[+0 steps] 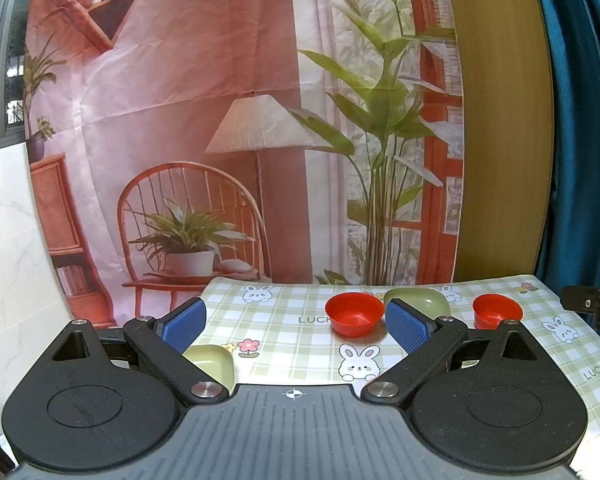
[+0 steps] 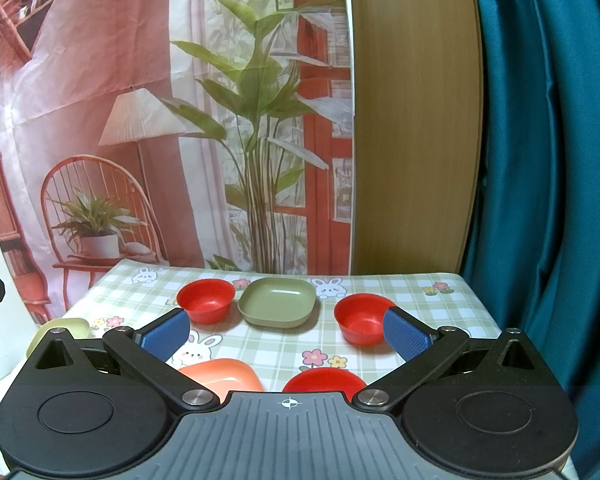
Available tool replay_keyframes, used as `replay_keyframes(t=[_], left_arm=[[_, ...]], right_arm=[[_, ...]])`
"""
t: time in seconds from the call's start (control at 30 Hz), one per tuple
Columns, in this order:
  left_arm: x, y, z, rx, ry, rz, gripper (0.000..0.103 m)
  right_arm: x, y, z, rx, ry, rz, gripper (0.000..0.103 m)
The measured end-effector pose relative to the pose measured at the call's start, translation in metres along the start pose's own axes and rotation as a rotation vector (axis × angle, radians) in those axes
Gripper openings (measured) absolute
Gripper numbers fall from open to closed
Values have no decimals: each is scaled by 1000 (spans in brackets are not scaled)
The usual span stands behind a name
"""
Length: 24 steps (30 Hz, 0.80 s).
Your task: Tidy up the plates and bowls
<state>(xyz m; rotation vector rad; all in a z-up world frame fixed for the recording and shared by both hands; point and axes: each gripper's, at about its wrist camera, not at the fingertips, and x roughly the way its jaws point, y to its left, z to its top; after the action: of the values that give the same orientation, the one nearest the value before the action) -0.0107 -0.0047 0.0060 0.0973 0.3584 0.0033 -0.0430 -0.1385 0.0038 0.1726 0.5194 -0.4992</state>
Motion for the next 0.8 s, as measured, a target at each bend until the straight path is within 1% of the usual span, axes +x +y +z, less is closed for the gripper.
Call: replay_keyframes(t=[0.17, 0.33, 0.5, 0.63, 0.7, 0.8], left_arm=[[4, 3, 0, -18, 15, -10, 98], [11, 10, 1, -17, 14, 8, 97], [25, 25, 8, -15, 10, 19, 97], [40, 41, 15, 9, 12, 49, 97], [47, 53, 20, -1, 13, 60, 97], [61, 72, 24, -24, 10, 95, 97]], right_arm=[[0, 0, 3, 1, 6, -3, 103], [3, 2, 11, -1, 3, 12, 103], [19, 10, 18, -12, 0, 57, 103], [39, 23, 32, -26, -11, 106, 103], [53, 32, 39, -34, -11, 135, 103], [70, 46, 44, -47, -16, 165, 103]])
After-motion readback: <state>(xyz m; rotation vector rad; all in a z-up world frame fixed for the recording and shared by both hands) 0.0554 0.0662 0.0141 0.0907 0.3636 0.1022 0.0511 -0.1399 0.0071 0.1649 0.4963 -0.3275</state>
